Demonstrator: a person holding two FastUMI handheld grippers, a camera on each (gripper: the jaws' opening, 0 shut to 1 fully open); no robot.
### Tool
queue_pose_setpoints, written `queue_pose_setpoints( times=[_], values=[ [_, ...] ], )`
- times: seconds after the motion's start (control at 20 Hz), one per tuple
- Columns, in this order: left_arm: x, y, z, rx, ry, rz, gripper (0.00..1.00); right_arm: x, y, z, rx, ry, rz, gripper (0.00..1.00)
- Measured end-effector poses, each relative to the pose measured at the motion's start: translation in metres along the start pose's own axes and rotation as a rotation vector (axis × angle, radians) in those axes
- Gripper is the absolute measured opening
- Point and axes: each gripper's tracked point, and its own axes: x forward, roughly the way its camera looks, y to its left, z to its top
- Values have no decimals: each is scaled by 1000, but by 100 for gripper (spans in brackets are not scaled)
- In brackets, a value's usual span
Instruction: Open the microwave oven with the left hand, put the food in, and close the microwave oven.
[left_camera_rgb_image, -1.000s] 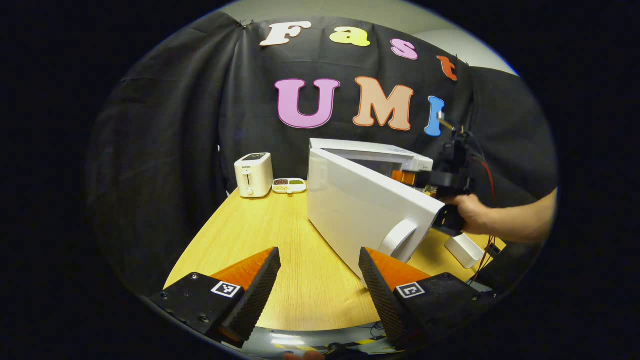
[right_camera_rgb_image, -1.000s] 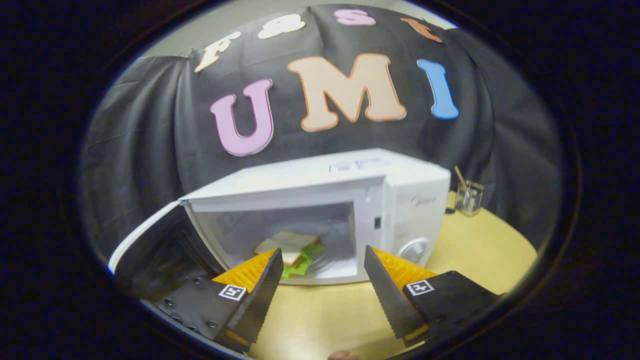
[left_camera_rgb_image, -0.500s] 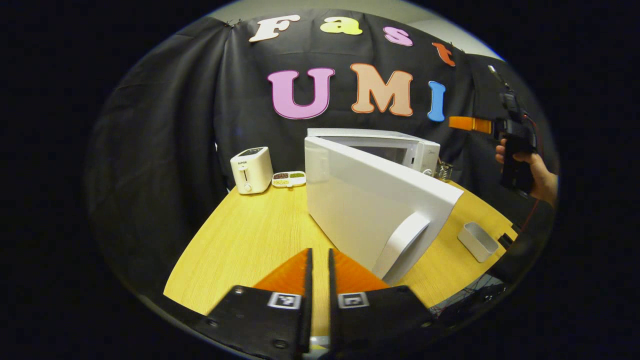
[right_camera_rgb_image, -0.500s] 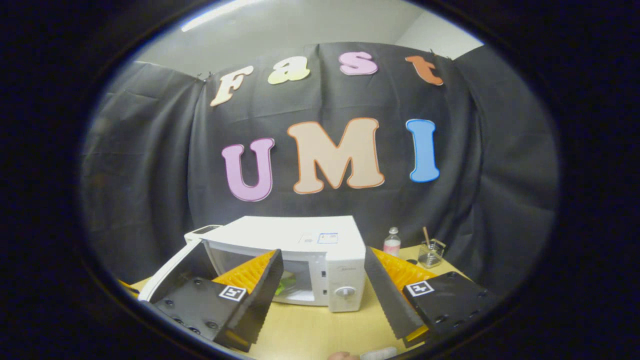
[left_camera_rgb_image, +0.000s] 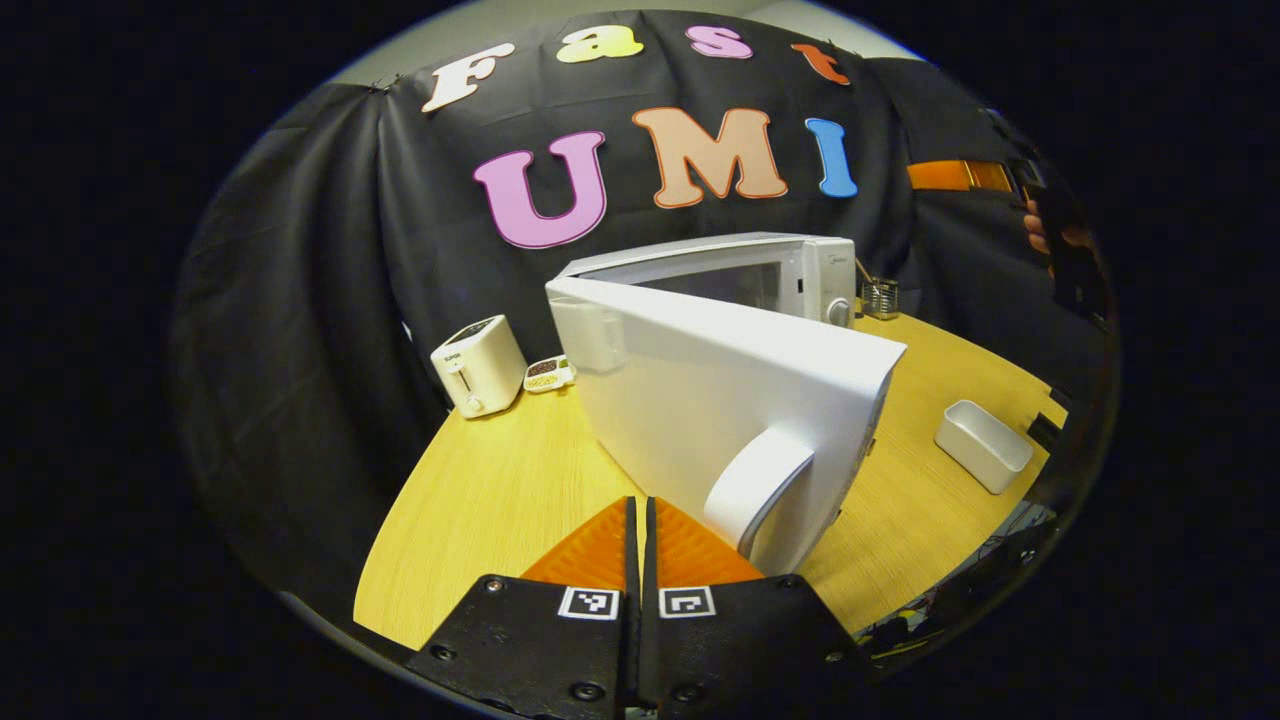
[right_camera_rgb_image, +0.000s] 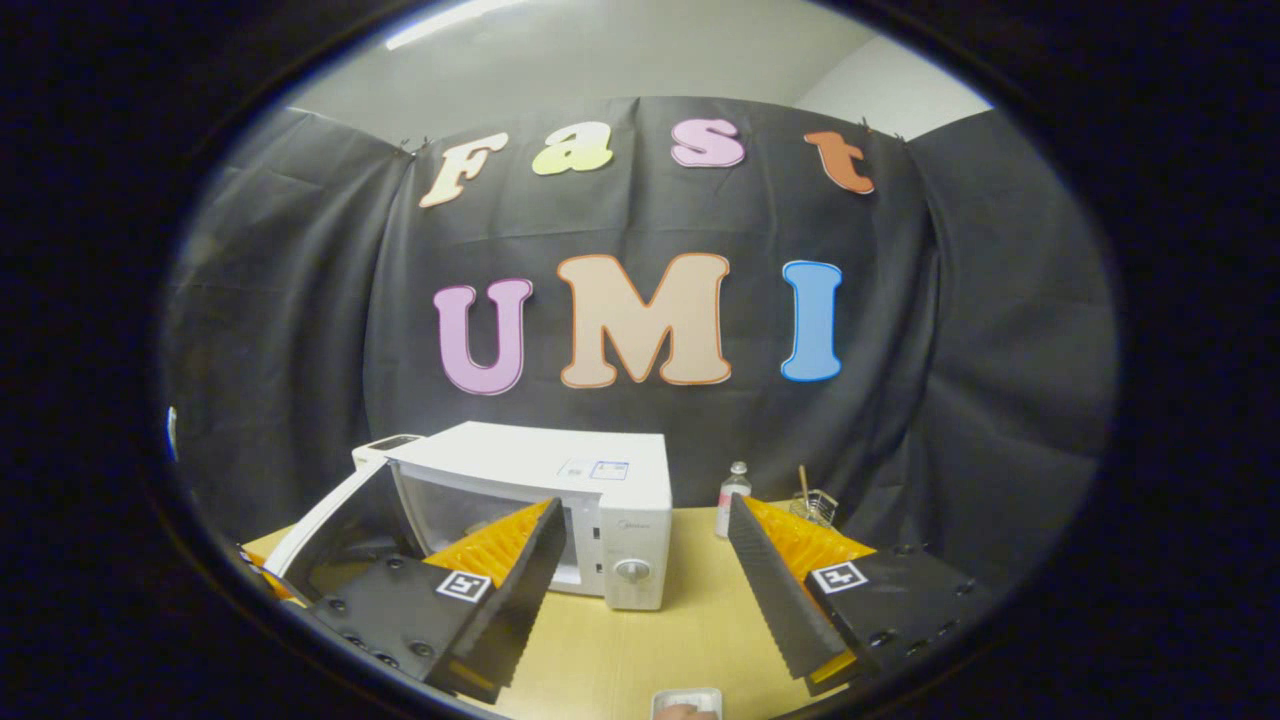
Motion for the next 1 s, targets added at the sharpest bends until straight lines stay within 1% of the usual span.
queue_pose_setpoints(
  times=[0.05, 0.2, 0.25, 0.3, 0.8, 1.0],
  values=[
    [3, -7, 4, 4, -4, -10, 0, -1, -4, 4, 1, -4, 0, 92],
    [13, -25, 11, 10, -13, -26, 0, -3, -16, 17, -16, -27, 4, 91],
    [17, -31, 13, 6, -14, -31, 0, -3, -18, 16, -23, -24, 7, 99],
    [22, -39, 13, 2, -11, -36, 0, -3, -22, 14, -30, -18, 12, 92],
    [69, -103, 44, -5, -24, -61, 0, -17, -50, 13, -18, -3, 64, 92],
    [90, -114, 55, -23, -35, -42, 1, -21, -57, 14, -19, -9, 89, 92]
  ],
)
